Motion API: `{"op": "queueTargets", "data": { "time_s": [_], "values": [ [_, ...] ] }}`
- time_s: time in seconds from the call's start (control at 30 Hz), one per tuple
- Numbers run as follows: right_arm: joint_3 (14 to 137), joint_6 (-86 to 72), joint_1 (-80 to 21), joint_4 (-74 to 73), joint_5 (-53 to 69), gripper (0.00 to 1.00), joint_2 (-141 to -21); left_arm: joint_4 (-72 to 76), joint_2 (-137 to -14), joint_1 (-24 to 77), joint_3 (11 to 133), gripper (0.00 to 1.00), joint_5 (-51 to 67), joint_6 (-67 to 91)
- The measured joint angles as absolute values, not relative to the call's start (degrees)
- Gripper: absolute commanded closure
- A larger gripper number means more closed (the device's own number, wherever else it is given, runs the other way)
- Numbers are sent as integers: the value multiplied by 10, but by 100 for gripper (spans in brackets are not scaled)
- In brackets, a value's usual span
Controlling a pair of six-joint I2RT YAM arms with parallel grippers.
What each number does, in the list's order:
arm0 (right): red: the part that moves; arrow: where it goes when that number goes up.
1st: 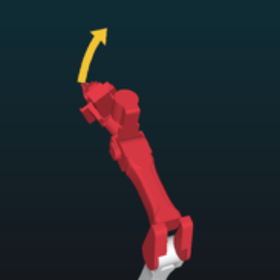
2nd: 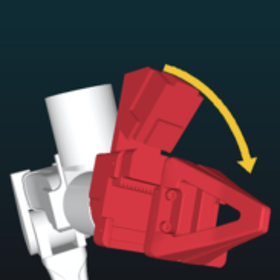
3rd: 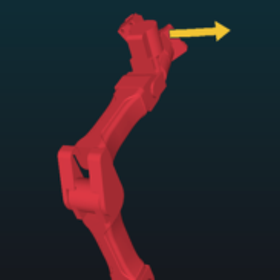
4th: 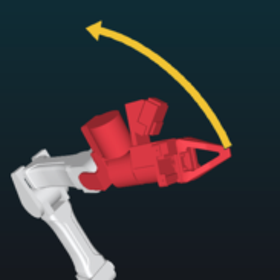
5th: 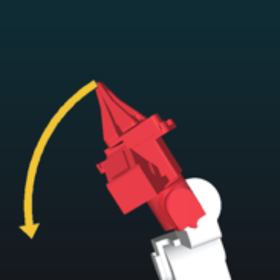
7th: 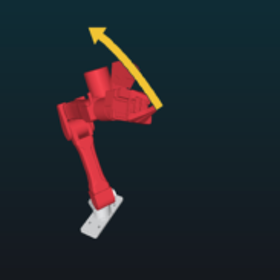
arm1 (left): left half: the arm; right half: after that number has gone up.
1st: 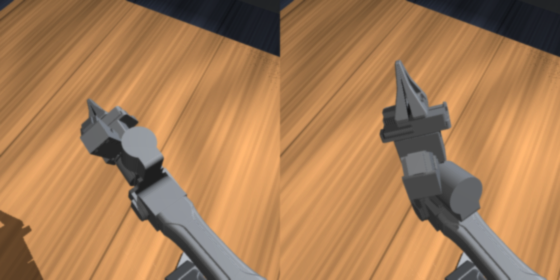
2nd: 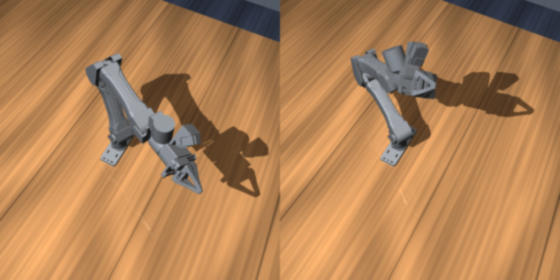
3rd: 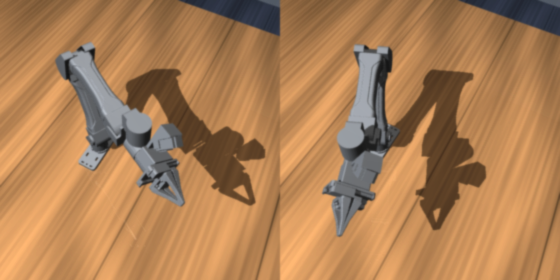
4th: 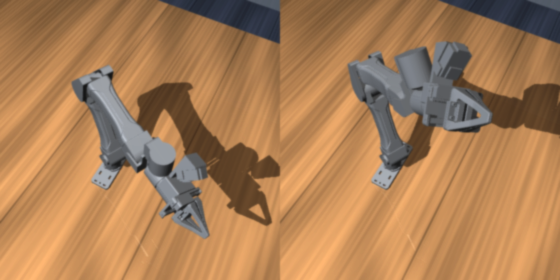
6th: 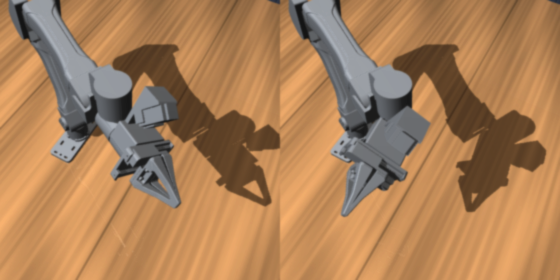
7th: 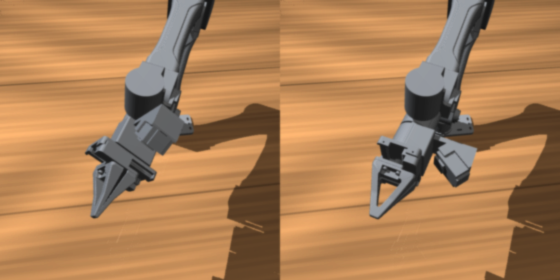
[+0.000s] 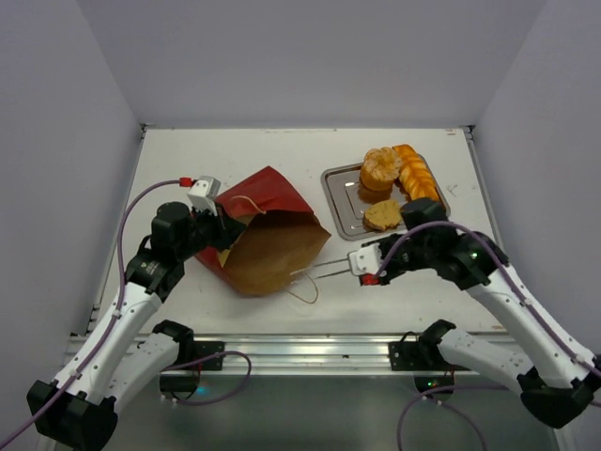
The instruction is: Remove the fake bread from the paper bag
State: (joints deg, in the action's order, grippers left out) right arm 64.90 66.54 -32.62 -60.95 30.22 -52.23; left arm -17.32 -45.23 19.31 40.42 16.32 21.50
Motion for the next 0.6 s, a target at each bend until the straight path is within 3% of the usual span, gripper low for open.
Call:
{"op": "queueTargets", "data": {
  "time_s": [0.1, 0.27, 0.6],
  "values": [
    [610, 630, -470, -526, 195, 64, -572, -175, -449, 193, 404, 100, 163, 221],
    [599, 599, -608, -360, -17, 64, -721, -178, -448, 193, 404, 100, 162, 235],
    [600, 650, -692, -107, -272, 59, -881, -200, -432, 193, 406, 100, 158, 250]
  ]
}}
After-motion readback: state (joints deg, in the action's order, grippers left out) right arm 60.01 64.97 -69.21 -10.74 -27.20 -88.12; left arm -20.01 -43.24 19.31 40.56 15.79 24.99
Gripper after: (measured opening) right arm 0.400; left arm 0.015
